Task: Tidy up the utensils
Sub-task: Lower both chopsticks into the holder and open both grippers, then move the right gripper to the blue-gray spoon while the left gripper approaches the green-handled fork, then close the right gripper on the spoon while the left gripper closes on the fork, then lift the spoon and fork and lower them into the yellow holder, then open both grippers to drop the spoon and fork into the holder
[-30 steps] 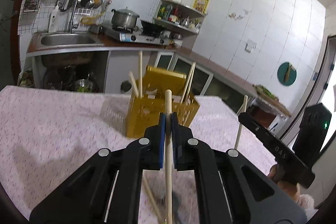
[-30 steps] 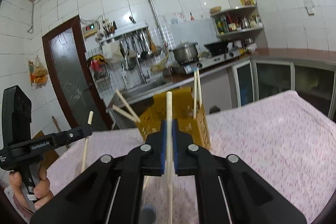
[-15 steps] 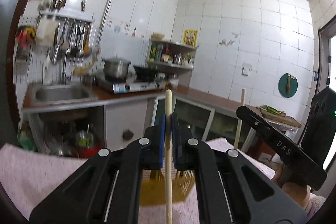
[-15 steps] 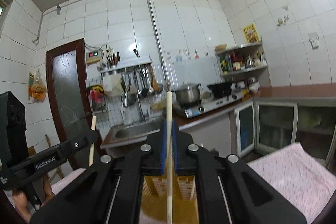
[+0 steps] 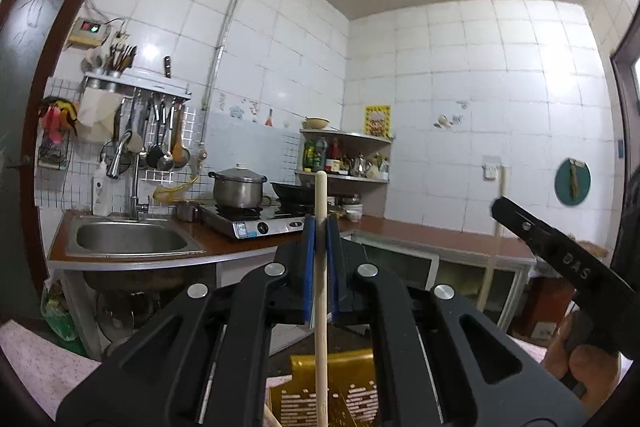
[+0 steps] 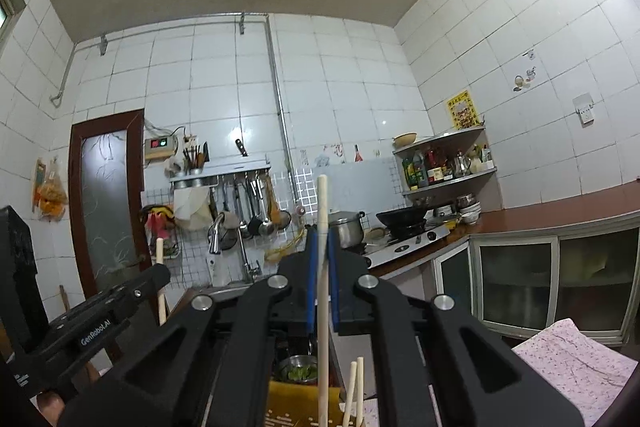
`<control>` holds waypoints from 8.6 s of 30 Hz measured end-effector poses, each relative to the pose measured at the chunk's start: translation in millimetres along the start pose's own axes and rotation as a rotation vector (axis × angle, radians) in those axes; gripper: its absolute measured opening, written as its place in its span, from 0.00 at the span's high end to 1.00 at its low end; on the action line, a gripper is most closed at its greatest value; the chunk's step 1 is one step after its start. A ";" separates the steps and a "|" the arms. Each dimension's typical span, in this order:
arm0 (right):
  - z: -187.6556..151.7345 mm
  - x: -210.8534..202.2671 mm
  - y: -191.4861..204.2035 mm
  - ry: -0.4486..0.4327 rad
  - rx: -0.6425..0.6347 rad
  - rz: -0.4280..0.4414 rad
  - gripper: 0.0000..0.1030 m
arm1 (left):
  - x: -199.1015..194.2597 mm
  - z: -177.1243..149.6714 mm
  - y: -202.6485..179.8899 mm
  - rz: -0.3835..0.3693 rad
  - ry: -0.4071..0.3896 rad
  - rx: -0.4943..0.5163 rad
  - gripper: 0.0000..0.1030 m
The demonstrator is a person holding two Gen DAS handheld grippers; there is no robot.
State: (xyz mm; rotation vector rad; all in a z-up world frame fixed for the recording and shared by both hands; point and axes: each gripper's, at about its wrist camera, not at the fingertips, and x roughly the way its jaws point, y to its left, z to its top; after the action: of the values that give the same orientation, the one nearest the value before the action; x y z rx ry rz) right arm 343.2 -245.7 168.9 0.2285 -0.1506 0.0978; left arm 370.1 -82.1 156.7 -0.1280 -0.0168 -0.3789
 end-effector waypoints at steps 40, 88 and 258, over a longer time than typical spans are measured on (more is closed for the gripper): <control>-56.1 29.3 -3.0 -0.006 -0.060 0.026 0.95 | 45.3 -46.7 22.6 0.113 -0.109 -0.034 0.96; -130.4 -95.9 11.3 0.579 -0.082 -0.127 0.37 | -130.0 -95.5 45.2 0.287 0.437 -0.014 0.05; -102.2 36.6 8.0 0.134 -0.355 -0.083 0.96 | 24.7 -71.6 23.3 -0.104 0.298 -0.155 1.00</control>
State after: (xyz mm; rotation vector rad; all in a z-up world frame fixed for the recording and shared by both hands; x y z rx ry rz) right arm 392.4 -211.3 78.1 -0.1261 -0.0231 0.0025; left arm 401.1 -78.9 83.8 -0.2228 0.3014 -0.5004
